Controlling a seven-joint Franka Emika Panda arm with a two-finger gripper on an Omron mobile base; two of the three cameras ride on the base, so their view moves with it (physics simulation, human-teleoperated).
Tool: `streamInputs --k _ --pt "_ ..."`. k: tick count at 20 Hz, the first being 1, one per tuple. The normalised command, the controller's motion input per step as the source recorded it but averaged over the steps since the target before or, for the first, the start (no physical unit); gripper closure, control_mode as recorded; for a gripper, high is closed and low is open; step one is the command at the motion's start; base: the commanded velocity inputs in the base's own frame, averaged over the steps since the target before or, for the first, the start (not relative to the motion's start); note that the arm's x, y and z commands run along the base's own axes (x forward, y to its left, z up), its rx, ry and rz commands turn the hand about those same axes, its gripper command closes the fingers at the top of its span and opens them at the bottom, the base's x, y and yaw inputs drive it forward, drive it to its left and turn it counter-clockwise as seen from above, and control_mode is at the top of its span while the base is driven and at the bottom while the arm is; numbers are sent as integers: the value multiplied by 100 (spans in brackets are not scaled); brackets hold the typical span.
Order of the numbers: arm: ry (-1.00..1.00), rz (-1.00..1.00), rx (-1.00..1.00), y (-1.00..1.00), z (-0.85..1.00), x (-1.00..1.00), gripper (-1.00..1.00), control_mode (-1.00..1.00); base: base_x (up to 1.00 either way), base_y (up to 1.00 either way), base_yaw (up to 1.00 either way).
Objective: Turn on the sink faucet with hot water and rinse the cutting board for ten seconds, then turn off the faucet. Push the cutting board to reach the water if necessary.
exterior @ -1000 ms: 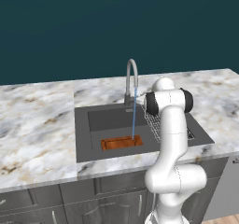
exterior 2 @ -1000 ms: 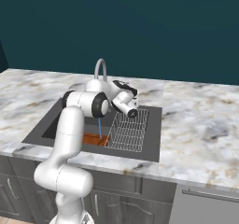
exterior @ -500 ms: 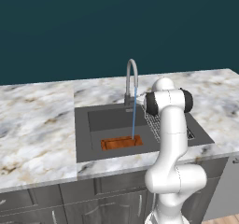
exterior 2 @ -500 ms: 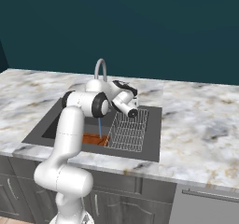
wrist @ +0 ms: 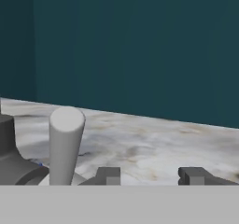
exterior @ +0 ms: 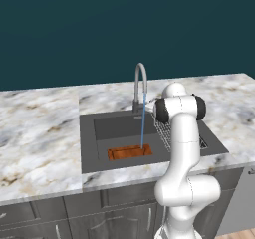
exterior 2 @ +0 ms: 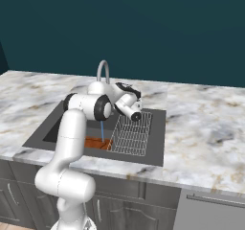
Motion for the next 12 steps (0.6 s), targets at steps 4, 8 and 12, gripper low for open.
streamInputs --k 4,8,12 --pt "0 0 -1 63 48 14 -100 -100 0 0 0" --pt "0 0 -1 67 55 12 -100 -100 0 0 0" --pt "0 0 -1 65 52 15 -100 -100 0 0 0"
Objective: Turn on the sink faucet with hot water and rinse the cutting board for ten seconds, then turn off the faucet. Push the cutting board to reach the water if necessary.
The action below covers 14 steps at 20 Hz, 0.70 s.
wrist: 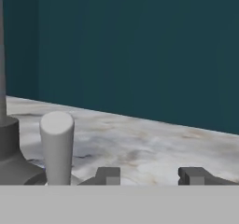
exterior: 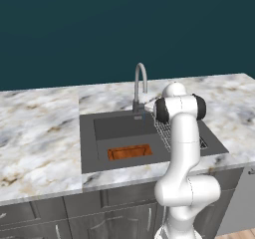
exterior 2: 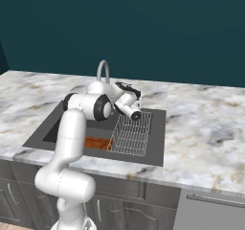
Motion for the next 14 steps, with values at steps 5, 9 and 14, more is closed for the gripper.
streamInputs --k 5,9,14 --pt "0 0 -1 64 39 14 -100 -100 0 0 0" --pt "0 0 -1 54 26 6 -100 -100 0 0 0" --pt "1 0 0 44 14 4 -100 -100 0 0 0"
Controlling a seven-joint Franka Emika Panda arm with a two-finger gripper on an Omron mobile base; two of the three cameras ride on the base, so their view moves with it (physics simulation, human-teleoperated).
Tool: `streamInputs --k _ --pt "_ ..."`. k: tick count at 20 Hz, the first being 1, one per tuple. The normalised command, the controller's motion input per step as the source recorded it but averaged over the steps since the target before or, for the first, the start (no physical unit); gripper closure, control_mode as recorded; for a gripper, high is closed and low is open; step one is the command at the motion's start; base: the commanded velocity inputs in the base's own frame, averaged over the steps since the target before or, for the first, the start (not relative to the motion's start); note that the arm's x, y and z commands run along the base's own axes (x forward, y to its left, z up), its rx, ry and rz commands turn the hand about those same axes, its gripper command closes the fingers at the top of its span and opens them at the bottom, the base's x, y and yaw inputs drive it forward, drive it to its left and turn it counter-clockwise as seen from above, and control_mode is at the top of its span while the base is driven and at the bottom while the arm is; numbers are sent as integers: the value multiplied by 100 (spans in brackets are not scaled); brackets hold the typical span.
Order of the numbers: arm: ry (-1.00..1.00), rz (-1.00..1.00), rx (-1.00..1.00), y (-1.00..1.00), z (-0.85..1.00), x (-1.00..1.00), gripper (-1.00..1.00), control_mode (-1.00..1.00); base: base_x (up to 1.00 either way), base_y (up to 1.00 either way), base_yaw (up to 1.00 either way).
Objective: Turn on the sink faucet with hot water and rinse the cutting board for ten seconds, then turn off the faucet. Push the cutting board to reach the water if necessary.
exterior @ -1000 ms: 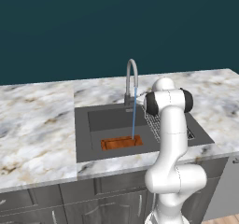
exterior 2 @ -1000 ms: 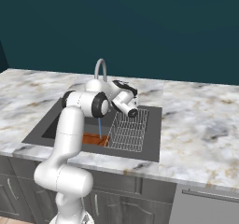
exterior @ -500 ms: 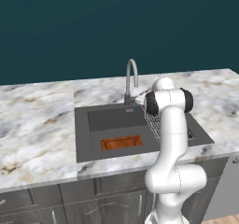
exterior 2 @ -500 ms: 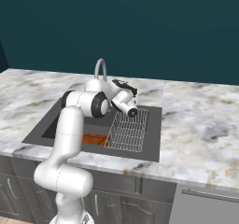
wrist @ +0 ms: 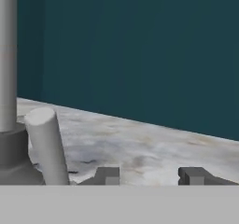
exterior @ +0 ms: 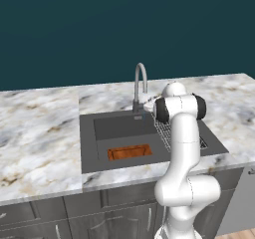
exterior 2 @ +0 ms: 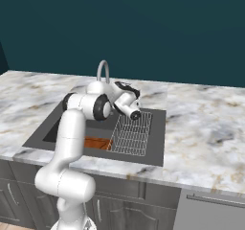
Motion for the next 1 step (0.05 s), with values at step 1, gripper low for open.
streamInputs --k 1 --pt "4 0 0 46 12 9 -100 -100 0 0 0"
